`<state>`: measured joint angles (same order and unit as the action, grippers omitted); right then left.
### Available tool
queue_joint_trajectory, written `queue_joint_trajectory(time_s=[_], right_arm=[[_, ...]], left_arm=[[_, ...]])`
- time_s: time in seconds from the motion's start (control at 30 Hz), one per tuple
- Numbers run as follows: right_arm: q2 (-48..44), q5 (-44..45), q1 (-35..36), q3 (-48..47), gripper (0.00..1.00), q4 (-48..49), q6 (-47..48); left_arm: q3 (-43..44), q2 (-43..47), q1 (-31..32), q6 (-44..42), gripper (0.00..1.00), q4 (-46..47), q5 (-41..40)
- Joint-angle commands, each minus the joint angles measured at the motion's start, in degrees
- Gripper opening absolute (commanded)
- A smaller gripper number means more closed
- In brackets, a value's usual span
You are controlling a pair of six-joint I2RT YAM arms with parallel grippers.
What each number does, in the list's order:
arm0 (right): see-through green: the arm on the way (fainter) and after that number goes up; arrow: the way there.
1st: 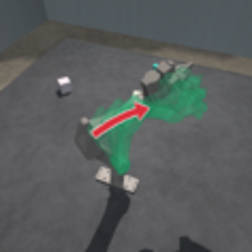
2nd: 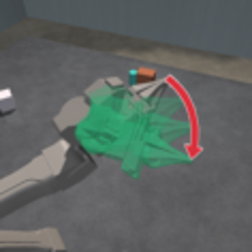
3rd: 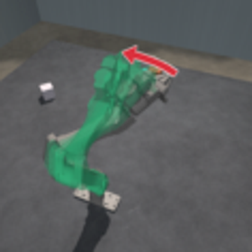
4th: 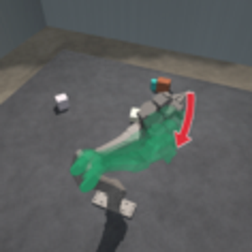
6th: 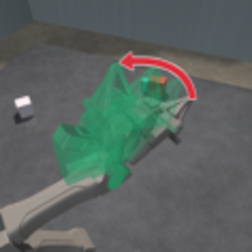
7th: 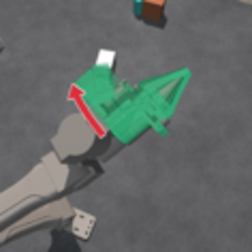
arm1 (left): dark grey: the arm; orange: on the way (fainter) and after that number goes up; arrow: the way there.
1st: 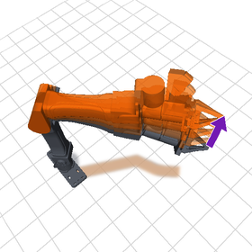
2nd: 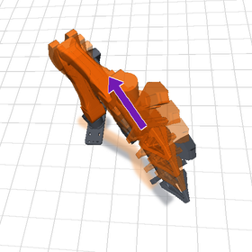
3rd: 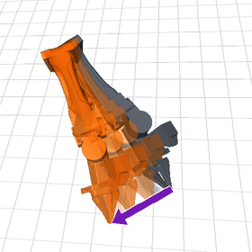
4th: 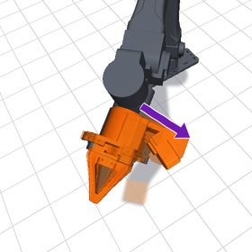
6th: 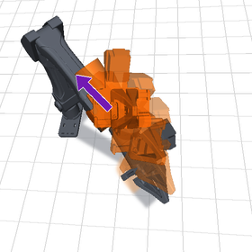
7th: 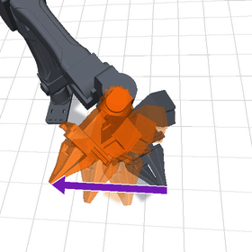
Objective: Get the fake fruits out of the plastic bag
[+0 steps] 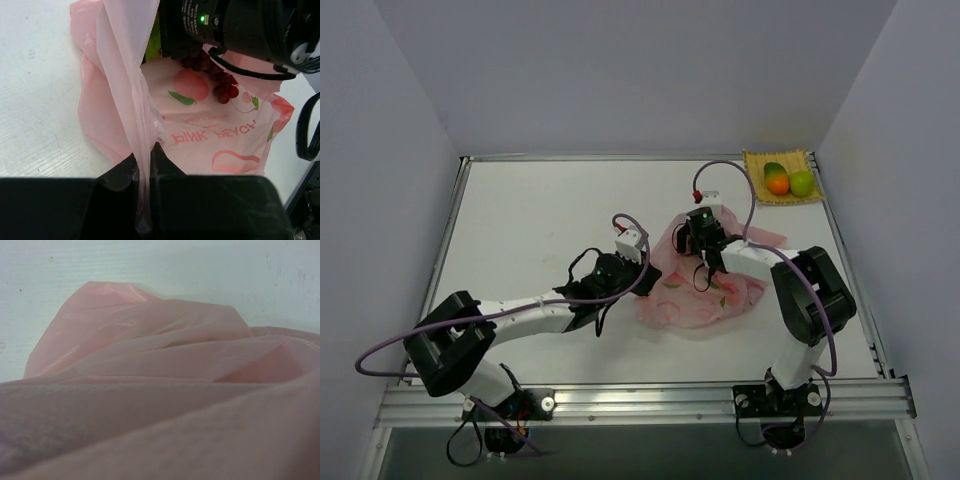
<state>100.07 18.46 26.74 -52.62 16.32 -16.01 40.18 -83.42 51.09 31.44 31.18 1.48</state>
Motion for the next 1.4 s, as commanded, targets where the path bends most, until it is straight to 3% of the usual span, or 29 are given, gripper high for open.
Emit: queue_joint_trajectory(time_s=[0.0, 0.03, 0.2, 0.4, 0.7, 0.9, 1.2, 1.37], right_arm=[[-1.98, -1.67, -0.38, -0.55, 0.85, 2.76, 0.89], [-2.68, -1.67, -0.29, -0.03, 0.78, 2.84, 0.72], [-11.27, -1.67, 2.6, 3.66, 0.61, 2.15, -0.6], [-22.53, -2.55, 8.32, 9.02, 0.59, -4.53, -4.37], [-40.36, -14.32, 13.95, 13.95, 0.6, -15.34, -10.35], [-47.68, -24.41, 14.48, 8.25, 0.58, -17.99, -10.89], [-42.25, -38.56, 13.95, -8.28, 0.57, -12.11, -7.81], [-39.26, -30.17, 11.68, -16.26, 0.57, -11.22, -6.84]], left_arm=[[2.36, -0.61, 0.24, -1.29, 0.02, 1.96, 0.37], [2.27, -0.61, 0.24, -1.47, 0.02, 2.04, 0.37], [1.92, 0.18, 0.24, -2.0, 0.02, 1.78, -0.07], [1.56, 1.68, 0.06, -2.26, 0.02, 1.43, -0.6], [0.16, 6.07, -0.82, -1.82, 0.02, 1.43, -0.95], [-0.72, 7.39, -1.7, -1.82, 0.02, 1.08, -0.95], [-1.07, 6.34, -1.96, -2.26, 0.02, 0.55, -1.74], [-1.16, 5.9, -1.96, -2.09, 0.02, 0.9, -1.56]])
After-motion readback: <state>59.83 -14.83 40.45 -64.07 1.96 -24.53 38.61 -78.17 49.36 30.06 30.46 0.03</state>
